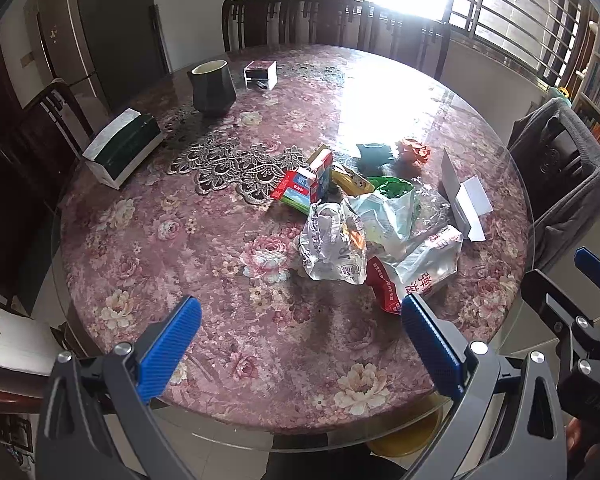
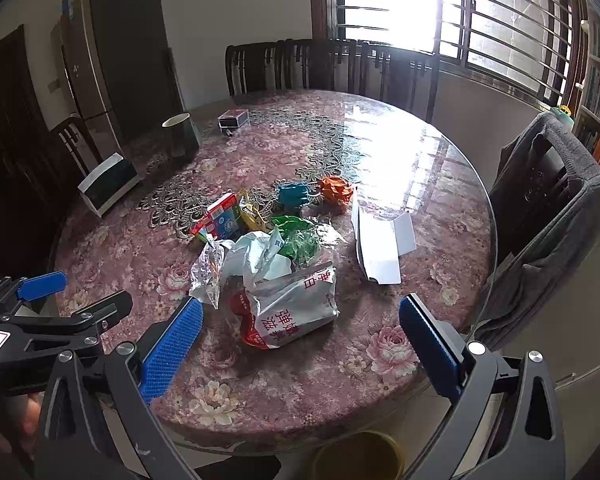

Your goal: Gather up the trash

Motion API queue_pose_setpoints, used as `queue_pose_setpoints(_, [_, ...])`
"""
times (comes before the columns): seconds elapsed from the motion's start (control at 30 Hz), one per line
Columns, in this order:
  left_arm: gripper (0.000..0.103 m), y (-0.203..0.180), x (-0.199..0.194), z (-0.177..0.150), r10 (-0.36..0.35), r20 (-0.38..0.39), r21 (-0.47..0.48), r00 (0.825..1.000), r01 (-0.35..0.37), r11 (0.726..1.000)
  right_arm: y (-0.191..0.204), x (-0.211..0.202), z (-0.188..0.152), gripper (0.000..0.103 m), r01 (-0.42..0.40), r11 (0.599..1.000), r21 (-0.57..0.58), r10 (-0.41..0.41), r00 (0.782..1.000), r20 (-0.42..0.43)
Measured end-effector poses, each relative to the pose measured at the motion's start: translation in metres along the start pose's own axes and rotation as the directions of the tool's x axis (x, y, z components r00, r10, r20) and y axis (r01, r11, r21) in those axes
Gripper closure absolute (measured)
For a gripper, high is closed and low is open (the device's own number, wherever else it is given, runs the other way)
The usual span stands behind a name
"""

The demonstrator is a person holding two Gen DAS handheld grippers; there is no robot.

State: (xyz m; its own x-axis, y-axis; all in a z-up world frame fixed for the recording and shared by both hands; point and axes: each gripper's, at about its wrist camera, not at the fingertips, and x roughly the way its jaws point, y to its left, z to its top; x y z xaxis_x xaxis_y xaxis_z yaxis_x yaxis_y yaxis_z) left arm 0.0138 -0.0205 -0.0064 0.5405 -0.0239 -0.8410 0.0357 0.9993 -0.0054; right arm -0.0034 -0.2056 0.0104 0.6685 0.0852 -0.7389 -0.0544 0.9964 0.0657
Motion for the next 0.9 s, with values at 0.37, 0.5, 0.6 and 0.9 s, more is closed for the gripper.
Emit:
queue_pose_setpoints(0.37, [0.004,0.002,0.014,0.005,-0.026,-0.012,0.004,1.000,0.026,1.000,-0.002,0.013,0.000,0.008,-0.002,1.000,0.004,0.002,1.000,-0.027])
queue_pose_setpoints(0.5, [0.004,0.002,0.024,0.006,-0.024,-0.006,0.016,1.000,0.024,1.000,-0.004,0.027,0.000,0.008,0.003,1.000,0.001,-0.003,0.999,-0.036])
queue_pose_setpoints(0.6, [0.004,0.002,0.034,0.008,-0.021,-0.010,0.024,1.000,0.021,0.999,-0.007,0.045,-0.002,0.008,0.013,1.000,-0.011,-0.013,0.998,-0.060])
queue_pose_setpoints(0.9, [0.004,0.002,0.065,0.016,-0.023,-0.043,0.027,0.999,0.024,0.999,-0.012,0.104,-0.006,0.008,0.010,1.000,-0.030,-0.015,0.987,-0.162])
